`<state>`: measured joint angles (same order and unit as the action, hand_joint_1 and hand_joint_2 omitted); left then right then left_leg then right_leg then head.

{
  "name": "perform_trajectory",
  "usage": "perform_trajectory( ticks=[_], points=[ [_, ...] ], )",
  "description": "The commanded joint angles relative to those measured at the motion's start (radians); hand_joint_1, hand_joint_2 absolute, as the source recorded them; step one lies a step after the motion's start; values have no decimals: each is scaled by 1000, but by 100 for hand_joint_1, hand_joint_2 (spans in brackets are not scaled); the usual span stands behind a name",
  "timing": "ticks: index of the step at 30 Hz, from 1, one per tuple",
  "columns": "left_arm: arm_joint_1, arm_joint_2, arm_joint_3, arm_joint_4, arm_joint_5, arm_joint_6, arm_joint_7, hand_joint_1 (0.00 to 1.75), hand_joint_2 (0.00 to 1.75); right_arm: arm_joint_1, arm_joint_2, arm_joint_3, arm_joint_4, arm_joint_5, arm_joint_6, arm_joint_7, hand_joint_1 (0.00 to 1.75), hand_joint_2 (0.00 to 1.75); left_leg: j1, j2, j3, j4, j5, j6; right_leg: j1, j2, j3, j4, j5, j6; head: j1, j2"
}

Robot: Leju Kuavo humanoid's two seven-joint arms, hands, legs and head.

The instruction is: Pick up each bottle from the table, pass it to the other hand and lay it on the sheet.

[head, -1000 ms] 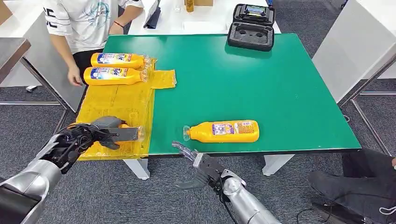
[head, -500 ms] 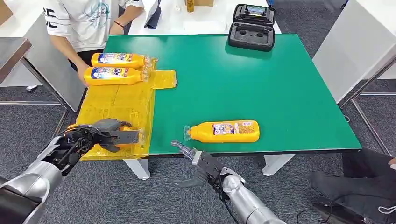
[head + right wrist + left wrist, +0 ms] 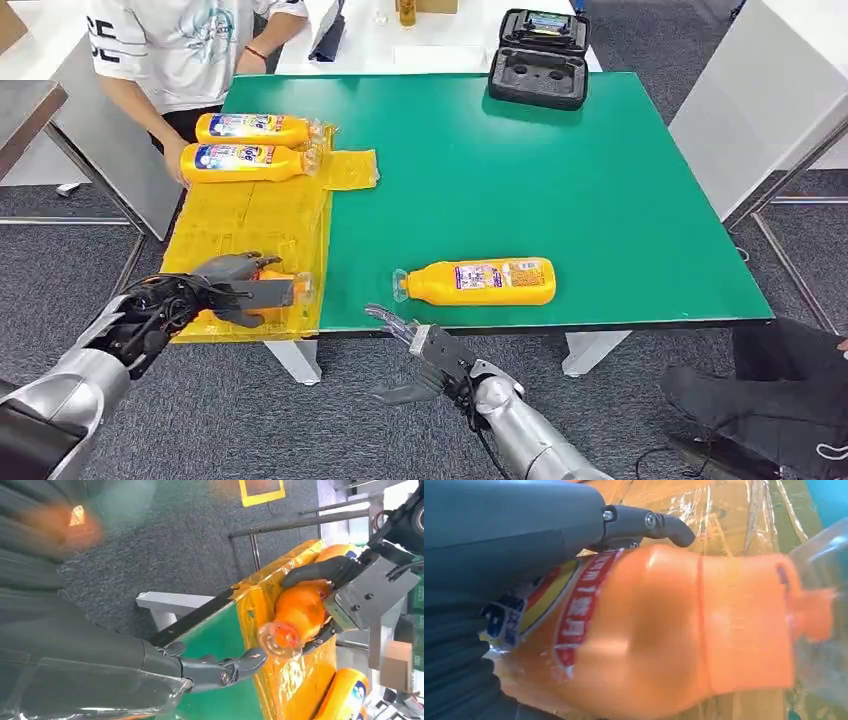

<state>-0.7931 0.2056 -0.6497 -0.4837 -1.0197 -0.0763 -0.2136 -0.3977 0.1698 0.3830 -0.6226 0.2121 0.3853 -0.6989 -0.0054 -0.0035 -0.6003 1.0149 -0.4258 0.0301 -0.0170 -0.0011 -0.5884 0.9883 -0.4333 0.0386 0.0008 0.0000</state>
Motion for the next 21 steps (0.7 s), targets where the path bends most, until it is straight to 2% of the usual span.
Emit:
perform_trajectory(
  ticks=[1, 21],
  points=[
    [-13, 26, 20, 14, 6, -17, -5, 0, 0, -42, -8, 32, 65, -1, -3, 1, 0, 175, 1, 2, 1, 0, -1, -1, 1, 1, 1, 0, 0, -1, 0, 0],
    [19, 57, 31, -62, 5, -11, -46, 0, 0, -56, -5, 11, 120, 9, -9, 1, 0, 175, 1, 1, 1, 0, -1, -2, 1, 1, 1, 0, 0, -2, 0, 0]
  ],
)
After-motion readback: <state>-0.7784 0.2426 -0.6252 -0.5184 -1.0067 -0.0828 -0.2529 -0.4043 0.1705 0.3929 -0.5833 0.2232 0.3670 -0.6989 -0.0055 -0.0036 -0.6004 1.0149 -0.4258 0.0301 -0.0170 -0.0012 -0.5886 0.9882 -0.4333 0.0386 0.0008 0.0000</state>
